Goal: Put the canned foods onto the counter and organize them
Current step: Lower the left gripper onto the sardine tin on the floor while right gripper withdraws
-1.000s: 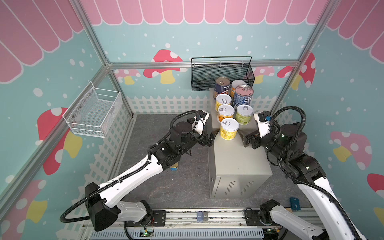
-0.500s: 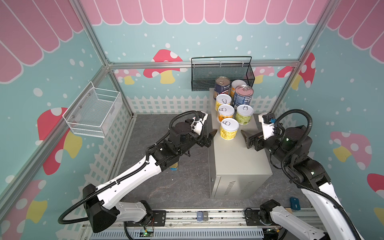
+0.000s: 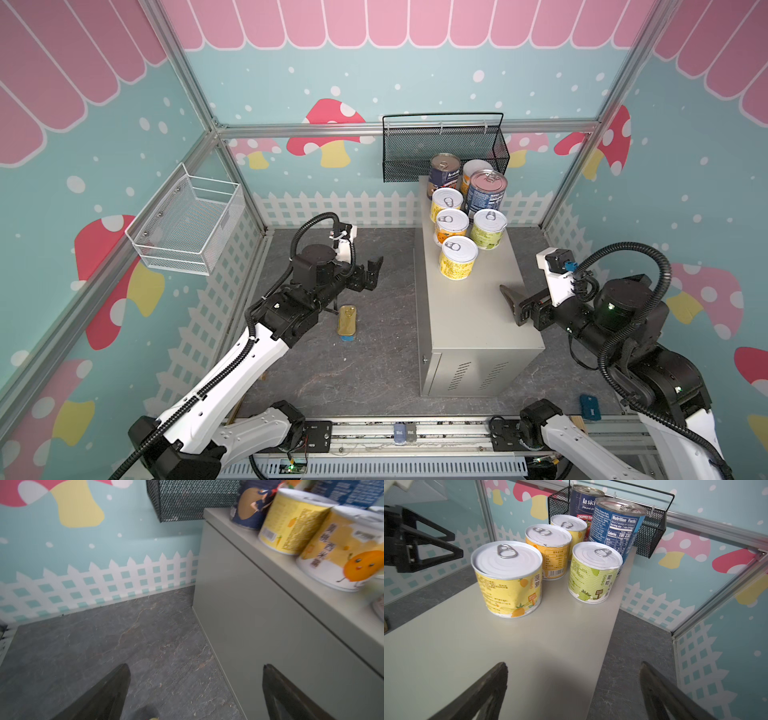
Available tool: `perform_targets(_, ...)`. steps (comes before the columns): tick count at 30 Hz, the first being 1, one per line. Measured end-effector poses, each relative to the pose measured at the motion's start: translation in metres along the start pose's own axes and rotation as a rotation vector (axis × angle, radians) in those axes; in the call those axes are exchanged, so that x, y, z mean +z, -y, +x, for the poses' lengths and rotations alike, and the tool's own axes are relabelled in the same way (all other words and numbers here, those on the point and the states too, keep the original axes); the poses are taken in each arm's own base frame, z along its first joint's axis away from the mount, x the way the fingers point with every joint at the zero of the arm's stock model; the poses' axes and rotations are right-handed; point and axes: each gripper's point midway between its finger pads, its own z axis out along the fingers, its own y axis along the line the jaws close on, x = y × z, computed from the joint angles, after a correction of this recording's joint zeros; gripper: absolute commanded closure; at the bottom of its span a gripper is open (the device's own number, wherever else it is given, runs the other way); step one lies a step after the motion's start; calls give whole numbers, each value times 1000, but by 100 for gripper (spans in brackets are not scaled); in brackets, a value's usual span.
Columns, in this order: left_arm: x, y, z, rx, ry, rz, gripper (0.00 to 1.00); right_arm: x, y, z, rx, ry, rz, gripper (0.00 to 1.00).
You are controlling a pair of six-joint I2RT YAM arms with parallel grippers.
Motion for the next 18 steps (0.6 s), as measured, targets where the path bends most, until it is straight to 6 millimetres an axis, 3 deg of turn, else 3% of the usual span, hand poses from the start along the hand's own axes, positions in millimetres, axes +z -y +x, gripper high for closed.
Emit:
perform_targets(7,8,-40,43,-122,-170,-118,1,-5,-12,5,-35,-32,-70,1)
perform_targets(12,31,-54,108,-173,-406,-201,1,-15,-33,-4,-64,5,-197,1)
perform_targets(18,42,-69,180,-214,-626,-304,1,-23,-68,-19,-73,56,-416,1)
